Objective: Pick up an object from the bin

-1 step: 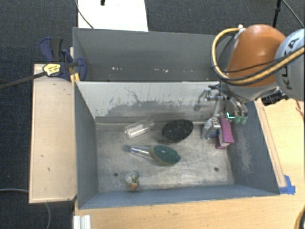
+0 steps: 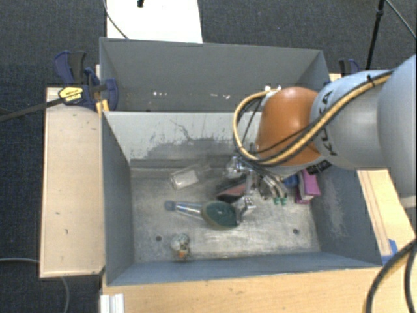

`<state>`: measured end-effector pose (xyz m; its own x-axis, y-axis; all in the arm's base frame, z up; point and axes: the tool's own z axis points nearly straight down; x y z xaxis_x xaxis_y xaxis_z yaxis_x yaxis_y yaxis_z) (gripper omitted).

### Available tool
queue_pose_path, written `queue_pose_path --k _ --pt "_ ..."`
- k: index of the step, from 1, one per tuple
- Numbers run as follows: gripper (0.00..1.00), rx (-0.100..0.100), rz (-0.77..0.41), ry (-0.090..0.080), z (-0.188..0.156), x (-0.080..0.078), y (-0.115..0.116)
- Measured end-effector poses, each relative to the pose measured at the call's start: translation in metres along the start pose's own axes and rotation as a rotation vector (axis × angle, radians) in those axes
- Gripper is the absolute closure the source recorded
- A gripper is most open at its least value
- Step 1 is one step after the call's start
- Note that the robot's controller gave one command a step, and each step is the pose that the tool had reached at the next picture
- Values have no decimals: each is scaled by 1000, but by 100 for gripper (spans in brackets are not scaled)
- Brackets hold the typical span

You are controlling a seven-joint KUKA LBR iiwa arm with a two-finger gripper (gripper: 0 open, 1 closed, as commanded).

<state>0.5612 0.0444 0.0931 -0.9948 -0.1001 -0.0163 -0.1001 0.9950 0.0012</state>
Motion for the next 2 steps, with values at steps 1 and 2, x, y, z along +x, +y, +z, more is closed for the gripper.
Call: queue_pose_path --k 1,2 --pt "100 1 4 9 0 2 -3" --pt "100 0 -156 7 -150 20 12"
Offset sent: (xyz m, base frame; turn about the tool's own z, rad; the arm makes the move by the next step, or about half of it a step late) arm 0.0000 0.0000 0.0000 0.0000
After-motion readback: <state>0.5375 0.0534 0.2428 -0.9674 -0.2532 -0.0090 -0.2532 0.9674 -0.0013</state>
